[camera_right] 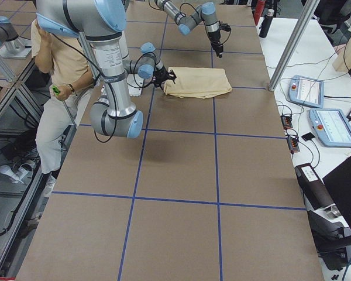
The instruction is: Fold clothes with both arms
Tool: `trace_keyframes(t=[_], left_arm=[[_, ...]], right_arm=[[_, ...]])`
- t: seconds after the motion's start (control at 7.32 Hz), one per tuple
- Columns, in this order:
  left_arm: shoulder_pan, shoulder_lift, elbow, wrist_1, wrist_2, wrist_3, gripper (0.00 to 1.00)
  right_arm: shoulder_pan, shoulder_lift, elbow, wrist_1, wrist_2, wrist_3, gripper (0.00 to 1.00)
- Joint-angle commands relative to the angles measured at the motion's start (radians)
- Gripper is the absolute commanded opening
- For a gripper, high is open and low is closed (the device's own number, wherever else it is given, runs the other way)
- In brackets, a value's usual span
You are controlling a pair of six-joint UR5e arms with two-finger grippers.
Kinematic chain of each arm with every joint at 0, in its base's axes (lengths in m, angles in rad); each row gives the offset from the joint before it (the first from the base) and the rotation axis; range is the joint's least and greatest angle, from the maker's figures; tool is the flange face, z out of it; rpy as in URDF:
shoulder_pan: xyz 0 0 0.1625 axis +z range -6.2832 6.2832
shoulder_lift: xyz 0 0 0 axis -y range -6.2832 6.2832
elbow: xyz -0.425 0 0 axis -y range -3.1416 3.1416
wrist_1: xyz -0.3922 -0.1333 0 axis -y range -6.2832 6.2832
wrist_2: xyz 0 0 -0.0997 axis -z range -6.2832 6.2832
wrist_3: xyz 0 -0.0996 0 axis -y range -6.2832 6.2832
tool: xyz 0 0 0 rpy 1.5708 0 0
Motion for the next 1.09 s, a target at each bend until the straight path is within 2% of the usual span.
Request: trace_keyframes(t=[0.0,0.27,0.41,0.68,0.96], left_arm=[[0.001,0.001,0.001,0.000,-0.002,0.000,0.43],[0.002,0.001,0.001,0.000,-0.002,0.000,0.43],[0.004,0.001,0.001,0.000,-0.002,-0.012,0.43],[0.005,0.001,-0.001,0.000,-0.002,-0.014,0.43],[0.004,0.001,-0.001,0.000,0.000,-0.014,0.43]], right_arm=[[0.000,0.001,-0.012,0.005,0.000,0.004,0.95],[-0.004,0.002,-0.012,0.001,0.000,0.003,0.94],[-0.004,0.002,-0.015,0.005,0.000,0.004,0.84],[-0.004,0.002,-0.015,0.005,0.000,0.006,0.40],[-0.004,0.001,-0.015,0.006,0.000,0.007,0.08]])
